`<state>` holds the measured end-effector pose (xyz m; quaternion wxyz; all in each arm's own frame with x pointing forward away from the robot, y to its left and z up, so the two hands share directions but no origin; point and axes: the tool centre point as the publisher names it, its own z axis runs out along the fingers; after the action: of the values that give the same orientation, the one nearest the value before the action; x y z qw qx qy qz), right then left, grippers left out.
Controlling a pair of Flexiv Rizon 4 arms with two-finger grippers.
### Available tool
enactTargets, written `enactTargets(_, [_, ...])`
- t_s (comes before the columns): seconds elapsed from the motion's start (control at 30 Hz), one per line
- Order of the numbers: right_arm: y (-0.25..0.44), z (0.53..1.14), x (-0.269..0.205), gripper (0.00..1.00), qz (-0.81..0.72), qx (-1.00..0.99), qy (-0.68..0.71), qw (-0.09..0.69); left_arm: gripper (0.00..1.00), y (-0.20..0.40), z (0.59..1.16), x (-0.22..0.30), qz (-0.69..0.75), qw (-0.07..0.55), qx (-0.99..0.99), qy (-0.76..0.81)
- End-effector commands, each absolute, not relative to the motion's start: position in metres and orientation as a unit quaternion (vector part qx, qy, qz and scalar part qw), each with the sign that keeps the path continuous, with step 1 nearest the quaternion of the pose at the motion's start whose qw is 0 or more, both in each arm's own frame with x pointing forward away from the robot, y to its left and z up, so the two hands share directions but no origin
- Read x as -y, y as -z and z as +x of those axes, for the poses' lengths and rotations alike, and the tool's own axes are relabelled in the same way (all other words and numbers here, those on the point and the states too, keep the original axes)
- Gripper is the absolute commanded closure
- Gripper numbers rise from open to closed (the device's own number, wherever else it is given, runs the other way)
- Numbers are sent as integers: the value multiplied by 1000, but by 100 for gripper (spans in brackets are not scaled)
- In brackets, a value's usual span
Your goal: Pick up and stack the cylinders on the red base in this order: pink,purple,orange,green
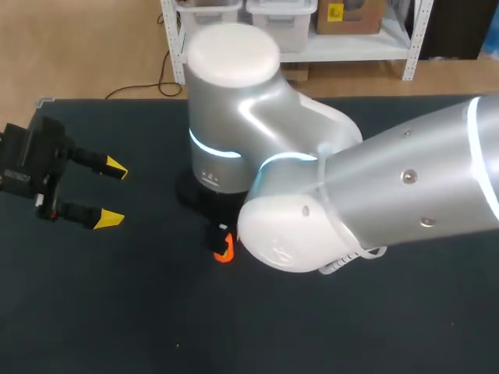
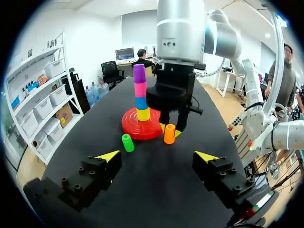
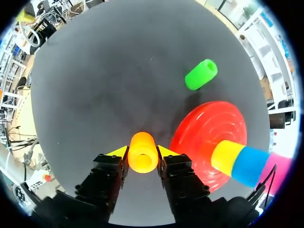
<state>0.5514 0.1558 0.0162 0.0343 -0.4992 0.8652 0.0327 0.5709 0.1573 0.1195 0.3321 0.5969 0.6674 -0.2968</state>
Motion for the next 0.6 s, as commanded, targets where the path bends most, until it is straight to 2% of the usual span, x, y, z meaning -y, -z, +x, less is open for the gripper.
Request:
enactTargets(0.03, [-36, 547, -146, 100, -496, -866, -35, 53, 0, -118, 570, -158, 597, 335, -666, 296])
enactTargets(0.6, [-132, 562, -133, 100, -509, -852, -31, 118, 0, -118, 570, -158, 597, 335, -666, 296])
